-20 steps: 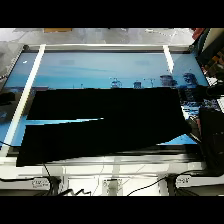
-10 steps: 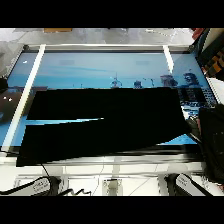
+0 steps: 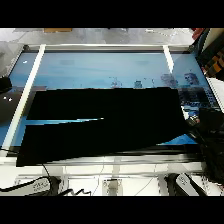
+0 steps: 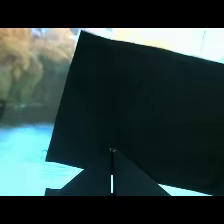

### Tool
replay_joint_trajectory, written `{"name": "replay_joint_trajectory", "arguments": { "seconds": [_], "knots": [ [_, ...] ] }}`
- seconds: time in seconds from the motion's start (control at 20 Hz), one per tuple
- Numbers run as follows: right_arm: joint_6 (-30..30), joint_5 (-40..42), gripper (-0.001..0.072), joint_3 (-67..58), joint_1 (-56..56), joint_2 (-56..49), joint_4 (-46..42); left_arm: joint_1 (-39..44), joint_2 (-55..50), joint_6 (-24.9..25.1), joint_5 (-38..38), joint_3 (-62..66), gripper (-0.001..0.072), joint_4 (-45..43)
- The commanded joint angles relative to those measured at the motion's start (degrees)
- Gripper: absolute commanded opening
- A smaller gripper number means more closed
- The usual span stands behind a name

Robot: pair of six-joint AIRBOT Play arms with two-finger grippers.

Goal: Fold the clothes and pants, and hang the long-sleeved shirts on hangers.

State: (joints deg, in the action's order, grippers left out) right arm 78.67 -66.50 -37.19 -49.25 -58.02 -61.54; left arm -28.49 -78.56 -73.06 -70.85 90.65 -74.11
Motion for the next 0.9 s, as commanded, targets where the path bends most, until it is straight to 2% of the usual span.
{"name": "replay_joint_trajectory", "arguments": {
  "seconds": [0.0, 0.1, 0.25, 0.3, 0.45, 0.55, 0.6, 0.65, 0.8, 0.85],
  "knots": [
    [1.49, 8.61, 0.0637, 3.74, -0.28, -3.76, 1.97, 0.07, -2.40, 0.00, -0.59, -0.07, 0.0009, 0.04],
    [2.73, 11.30, 0.0636, 3.74, -0.28, -7.23, 5.09, 0.04, -3.89, 0.00, -0.90, -0.07, 0.0009, -0.33],
    [2.62, 14.19, 0.0627, 3.74, -0.26, -12.35, 9.55, -0.57, -5.40, -0.24, -3.21, -0.07, 0.0009, -5.44],
    [0.94, 15.67, 0.0570, 3.74, -0.26, -13.49, 10.88, -0.90, -5.66, -0.22, -5.38, -0.07, 0.0009, -7.19],
    [-9.16, 17.55, 0.0548, 3.74, -0.26, -14.16, 15.54, -2.10, -5.66, 0.00, -11.50, -0.07, 0.0009, -11.39],
    [-12.50, 17.84, 0.0373, 3.74, -0.26, -14.16, 18.23, -3.34, -5.66, -0.07, -15.61, -0.22, 0.0009, -11.32],
    [-13.73, 17.66, 0.0311, 3.74, -0.15, -14.14, 19.71, -3.80, -5.64, -0.07, -18.03, -0.63, 0.0008, -11.39],
    [-15.50, 17.55, 0.0194, 3.74, 0.28, -14.12, 21.00, -4.22, -5.57, -0.28, -19.98, -1.27, 0.0008, -11.37],
    [-22.43, 17.94, 0.0029, 3.74, 3.54, -13.35, 22.34, -5.11, -2.89, -0.22, -21.44, -6.19, 0.0008, -11.41],
    [-23.78, 18.73, 0.0028, 3.74, 5.29, -12.39, 22.23, -5.66, -1.38, -0.24, -21.00, -8.33, 0.0008, -11.37]
  ]
}}
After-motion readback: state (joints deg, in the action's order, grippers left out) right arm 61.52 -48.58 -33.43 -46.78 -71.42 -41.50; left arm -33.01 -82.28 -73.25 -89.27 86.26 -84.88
